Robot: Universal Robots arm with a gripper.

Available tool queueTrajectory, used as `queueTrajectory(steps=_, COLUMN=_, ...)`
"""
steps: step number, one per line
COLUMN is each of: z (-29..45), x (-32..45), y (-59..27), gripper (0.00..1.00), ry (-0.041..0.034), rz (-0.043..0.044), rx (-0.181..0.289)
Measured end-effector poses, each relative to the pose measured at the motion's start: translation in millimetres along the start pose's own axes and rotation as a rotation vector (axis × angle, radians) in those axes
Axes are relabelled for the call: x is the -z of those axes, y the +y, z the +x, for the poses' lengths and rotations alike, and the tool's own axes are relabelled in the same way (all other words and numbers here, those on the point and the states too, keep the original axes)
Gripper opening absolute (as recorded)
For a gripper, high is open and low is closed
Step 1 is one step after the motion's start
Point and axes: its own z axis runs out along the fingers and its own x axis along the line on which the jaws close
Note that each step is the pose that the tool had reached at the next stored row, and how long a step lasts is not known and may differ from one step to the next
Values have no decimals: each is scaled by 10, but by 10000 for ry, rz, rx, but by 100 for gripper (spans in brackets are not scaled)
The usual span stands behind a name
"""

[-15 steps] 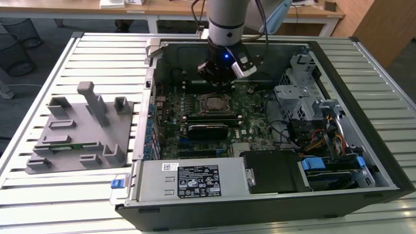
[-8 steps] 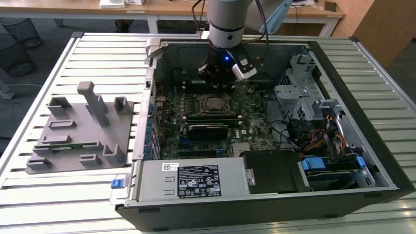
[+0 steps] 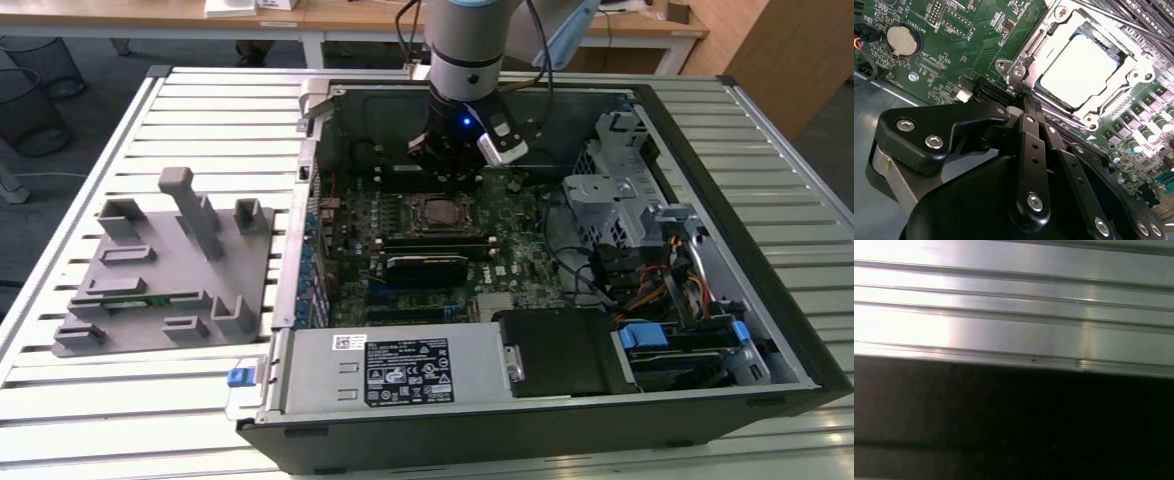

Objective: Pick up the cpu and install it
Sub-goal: 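Install the first cpu locking lever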

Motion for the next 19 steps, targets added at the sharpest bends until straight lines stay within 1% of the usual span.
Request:
queueTrajectory(steps=5, z=-4, x=-1, y=0, gripper=11, ry=0, rz=-1, rx=-1)
queueTrajectory(steps=16, z=-4, x=30, y=1, gripper=11, ry=-1, rz=5, rx=0)
queueTrajectory(steps=18, z=-4, x=30, y=-1, gripper=11, ry=0, rz=15, rx=-1)
queueTrajectory(steps=19, z=-4, x=28, y=-5, gripper=11, ry=2, rz=34, rx=0)
